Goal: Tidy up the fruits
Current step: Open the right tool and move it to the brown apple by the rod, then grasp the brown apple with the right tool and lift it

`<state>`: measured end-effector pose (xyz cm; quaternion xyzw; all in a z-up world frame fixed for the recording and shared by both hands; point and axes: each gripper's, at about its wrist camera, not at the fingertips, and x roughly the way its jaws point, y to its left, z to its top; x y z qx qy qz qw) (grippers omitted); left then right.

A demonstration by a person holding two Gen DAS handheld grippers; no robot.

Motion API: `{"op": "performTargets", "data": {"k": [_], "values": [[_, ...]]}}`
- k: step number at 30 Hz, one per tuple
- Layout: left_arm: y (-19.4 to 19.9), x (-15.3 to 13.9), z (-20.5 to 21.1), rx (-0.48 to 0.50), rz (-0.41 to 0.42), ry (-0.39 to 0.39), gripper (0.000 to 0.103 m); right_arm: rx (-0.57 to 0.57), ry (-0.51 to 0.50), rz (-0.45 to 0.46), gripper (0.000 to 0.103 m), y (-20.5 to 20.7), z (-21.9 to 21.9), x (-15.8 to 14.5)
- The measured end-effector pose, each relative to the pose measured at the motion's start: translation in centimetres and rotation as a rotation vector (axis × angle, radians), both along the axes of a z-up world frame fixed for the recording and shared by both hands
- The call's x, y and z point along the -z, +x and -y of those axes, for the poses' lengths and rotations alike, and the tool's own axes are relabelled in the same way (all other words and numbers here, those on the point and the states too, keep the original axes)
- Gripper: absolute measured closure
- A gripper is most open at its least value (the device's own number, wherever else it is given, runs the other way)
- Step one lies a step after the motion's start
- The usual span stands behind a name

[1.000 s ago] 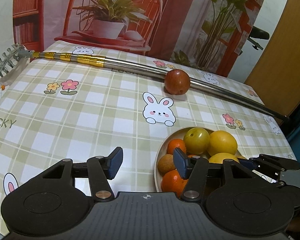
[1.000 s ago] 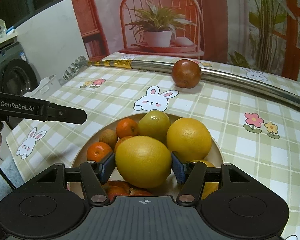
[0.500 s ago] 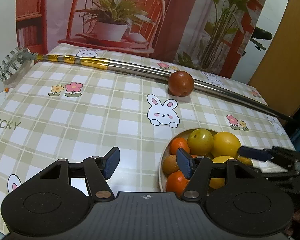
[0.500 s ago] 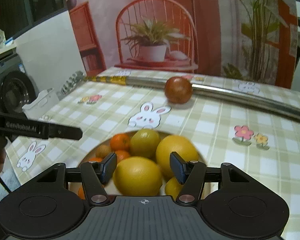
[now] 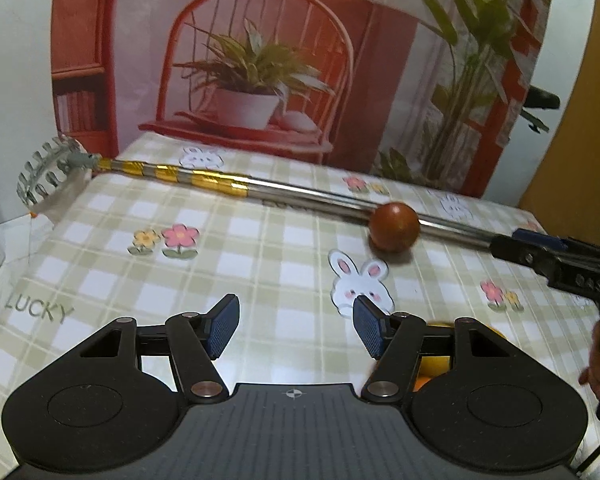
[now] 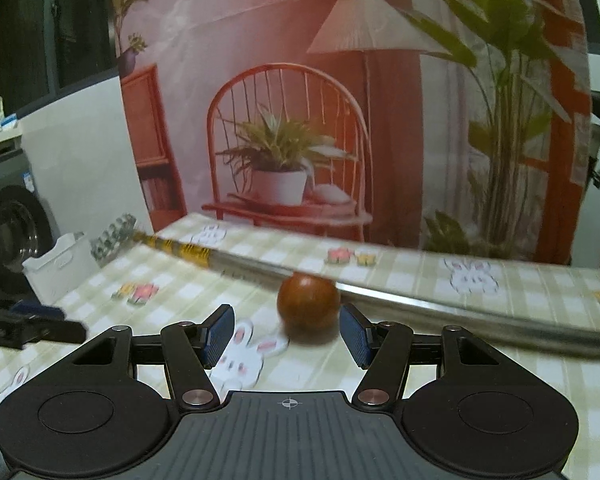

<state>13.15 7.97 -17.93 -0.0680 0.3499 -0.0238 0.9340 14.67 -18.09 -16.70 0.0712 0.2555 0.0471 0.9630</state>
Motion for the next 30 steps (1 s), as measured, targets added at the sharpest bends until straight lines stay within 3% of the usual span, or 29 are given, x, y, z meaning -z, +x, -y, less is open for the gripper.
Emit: {"op": "performTargets", "data": {"k": [7,15,18,22,30], "values": [[1.1,0.3,-0.7,-0.03,-0.004,-0.007,0.038,-0.004,0.007,-0.05,0.047,7.5,0.8,1.9],[1.8,1.3,-1.3,-0.044,-0.031,-0.024,0.038,0.017,0.151,-0.21,0.045,13.3,2.1,5.8],[2.0,1.6,-1.3,-0.044,-0.041,-0.028,0.038,0.04,0.211,-0.245,0.039,14.2,2.7,6.9],[2.2,1.8,-1.2,-0.04,-0.052,-0.032,0.038,0.04,0.308,-0.274,0.041,14.9,3.6,7.7],[1.7,1.9,-1.0,-0.033,-0.056,-0.033,0.038,0.005,0.237,-0.263,0.044,12.9,2.8,7.2]]}}
